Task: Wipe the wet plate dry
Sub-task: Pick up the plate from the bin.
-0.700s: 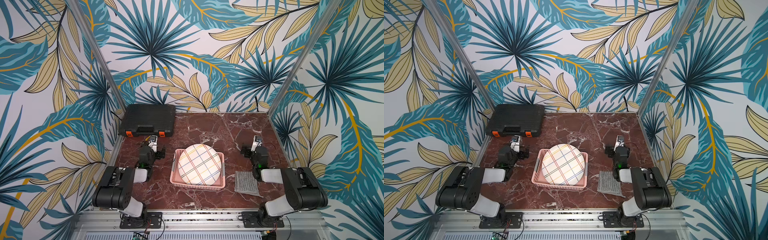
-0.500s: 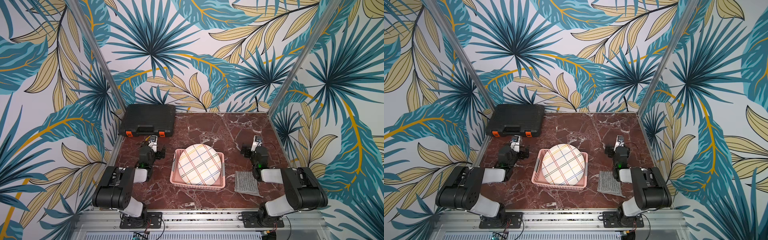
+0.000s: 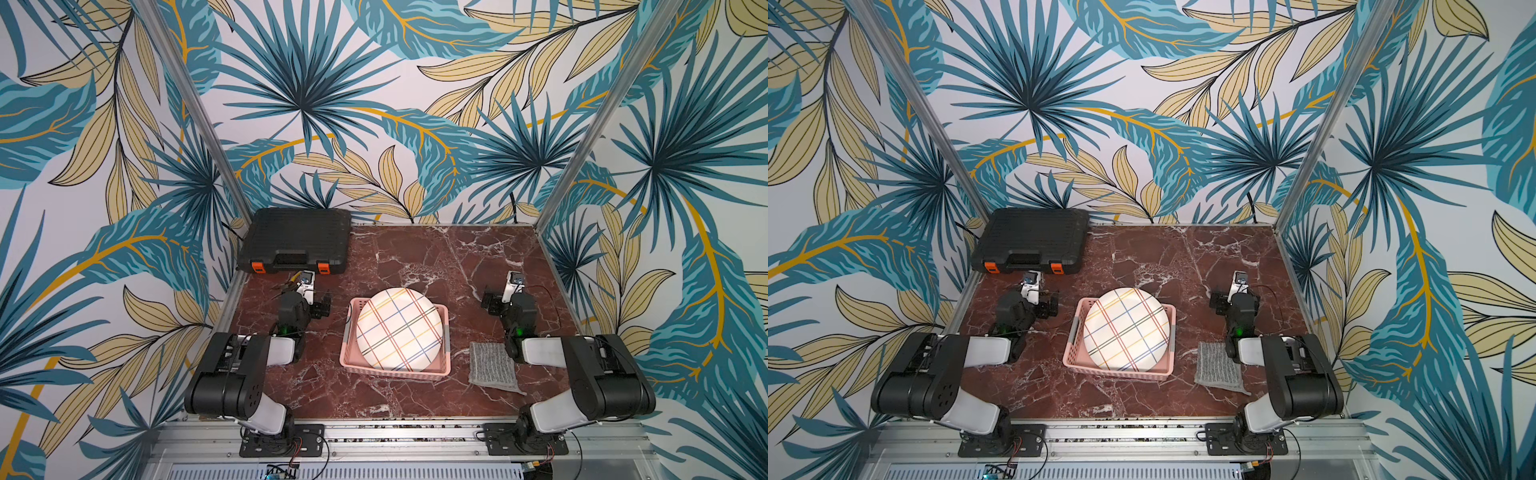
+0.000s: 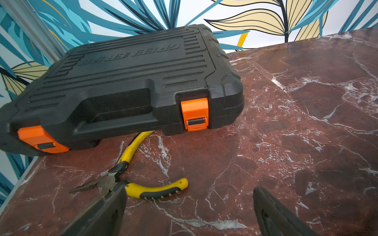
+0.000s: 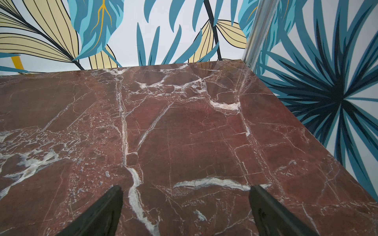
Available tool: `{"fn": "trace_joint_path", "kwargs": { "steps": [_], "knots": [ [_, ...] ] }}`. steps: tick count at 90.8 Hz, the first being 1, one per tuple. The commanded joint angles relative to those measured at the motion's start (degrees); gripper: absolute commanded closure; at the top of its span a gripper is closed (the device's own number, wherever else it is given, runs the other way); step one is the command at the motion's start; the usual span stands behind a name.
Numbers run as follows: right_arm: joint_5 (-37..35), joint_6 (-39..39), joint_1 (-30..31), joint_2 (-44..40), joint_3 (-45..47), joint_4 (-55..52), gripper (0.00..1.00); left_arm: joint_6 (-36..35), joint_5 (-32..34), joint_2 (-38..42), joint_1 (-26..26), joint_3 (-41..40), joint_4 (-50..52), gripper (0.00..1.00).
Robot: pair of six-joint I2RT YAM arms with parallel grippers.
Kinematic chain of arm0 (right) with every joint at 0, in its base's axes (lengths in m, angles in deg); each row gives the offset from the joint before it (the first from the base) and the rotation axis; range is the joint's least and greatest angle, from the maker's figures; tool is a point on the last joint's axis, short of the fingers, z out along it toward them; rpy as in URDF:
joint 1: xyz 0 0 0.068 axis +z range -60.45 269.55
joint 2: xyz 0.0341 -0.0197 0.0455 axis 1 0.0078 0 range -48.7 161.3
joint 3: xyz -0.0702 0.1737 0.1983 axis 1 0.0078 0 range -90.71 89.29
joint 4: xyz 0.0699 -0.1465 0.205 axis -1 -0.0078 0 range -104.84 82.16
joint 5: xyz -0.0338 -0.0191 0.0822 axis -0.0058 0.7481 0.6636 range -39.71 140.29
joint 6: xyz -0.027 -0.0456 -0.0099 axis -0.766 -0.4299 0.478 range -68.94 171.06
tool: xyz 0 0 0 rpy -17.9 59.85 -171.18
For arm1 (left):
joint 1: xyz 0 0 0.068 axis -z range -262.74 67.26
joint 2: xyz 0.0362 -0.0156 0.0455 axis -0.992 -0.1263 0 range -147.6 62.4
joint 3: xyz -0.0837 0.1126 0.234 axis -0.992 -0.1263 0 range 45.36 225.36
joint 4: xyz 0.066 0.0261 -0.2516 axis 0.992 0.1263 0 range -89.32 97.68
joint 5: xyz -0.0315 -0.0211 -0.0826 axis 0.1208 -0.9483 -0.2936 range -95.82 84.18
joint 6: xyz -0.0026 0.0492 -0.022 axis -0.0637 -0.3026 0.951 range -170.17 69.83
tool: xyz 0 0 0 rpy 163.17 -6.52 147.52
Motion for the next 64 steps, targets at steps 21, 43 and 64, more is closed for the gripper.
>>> {"fn": "trace_joint_path", "kwargs": {
  "steps": [21, 43, 64],
  "knots": [
    [0.06, -0.60, 0.39, -0.45, 0.03, 1.29, 0.00, 0.23, -0.33, 1.40, -0.18, 0.99, -1.70, 0.00],
    [-11.32, 19.50, 1.41, -19.31, -18.15, -48.24, 0.00, -11.28, -9.11, 17.30, -0.07, 18.98, 49.56, 0.00],
    [8.38, 38.42, 0.67, -18.47, -26.39, -68.31, 0.01, -15.93, -22.29, 26.18, 0.40, 28.68, 84.46, 0.00]
  ]
}}
